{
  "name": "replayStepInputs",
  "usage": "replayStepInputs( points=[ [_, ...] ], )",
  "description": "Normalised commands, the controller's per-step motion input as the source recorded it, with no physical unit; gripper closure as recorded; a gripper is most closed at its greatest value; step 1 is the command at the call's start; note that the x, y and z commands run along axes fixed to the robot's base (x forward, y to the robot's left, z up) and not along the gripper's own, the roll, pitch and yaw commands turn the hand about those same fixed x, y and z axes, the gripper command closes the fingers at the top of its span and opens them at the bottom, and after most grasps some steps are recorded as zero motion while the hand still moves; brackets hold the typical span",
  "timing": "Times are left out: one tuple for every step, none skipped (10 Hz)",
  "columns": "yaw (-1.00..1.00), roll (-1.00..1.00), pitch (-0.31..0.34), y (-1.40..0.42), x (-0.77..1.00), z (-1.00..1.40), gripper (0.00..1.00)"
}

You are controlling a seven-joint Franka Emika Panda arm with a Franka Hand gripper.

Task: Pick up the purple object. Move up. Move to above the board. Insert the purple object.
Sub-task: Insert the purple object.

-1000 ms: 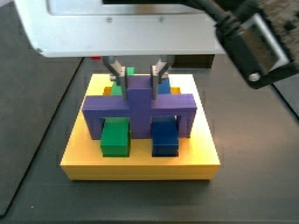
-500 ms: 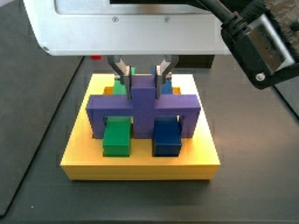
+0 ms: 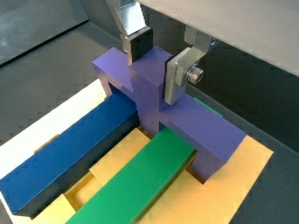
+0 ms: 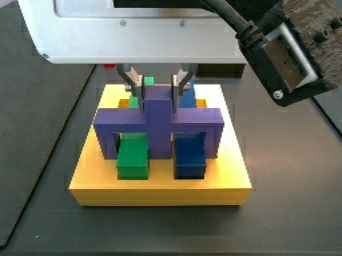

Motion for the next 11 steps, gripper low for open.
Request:
replayStepInputs(
  points=[
    [0.0,0.39,0.15,-0.08,0.19,0.0,1.0],
    [0.0,0.38,0.149,-0.11,0.13,0.21,1.0],
    [0.02,0.4,0.121,-0.09,0.05,0.01,1.0],
    [0.02,0.38,0.079,-0.05,0.01,0.0,1.0],
    [0.01,0.33,0.046,-0.03,0.0,-0.16,1.0],
    [0.03,0.25,0.0,-0.03,0.0,-0.41,1.0],
    [0.04,0.09,-0.026,-0.09,0.03,-0.54,1.0],
    [0.05,0.0,-0.027,-0.17,0.2,-0.5,1.0],
    [0.05,-0.03,-0.003,-0.18,0.11,-0.18,1.0],
    [0.03,-0.06,-0.011,-0.14,0.07,-0.06,1.0],
    [0.02,-0.03,-0.006,-0.07,0.07,-0.16,1.0]
  ],
)
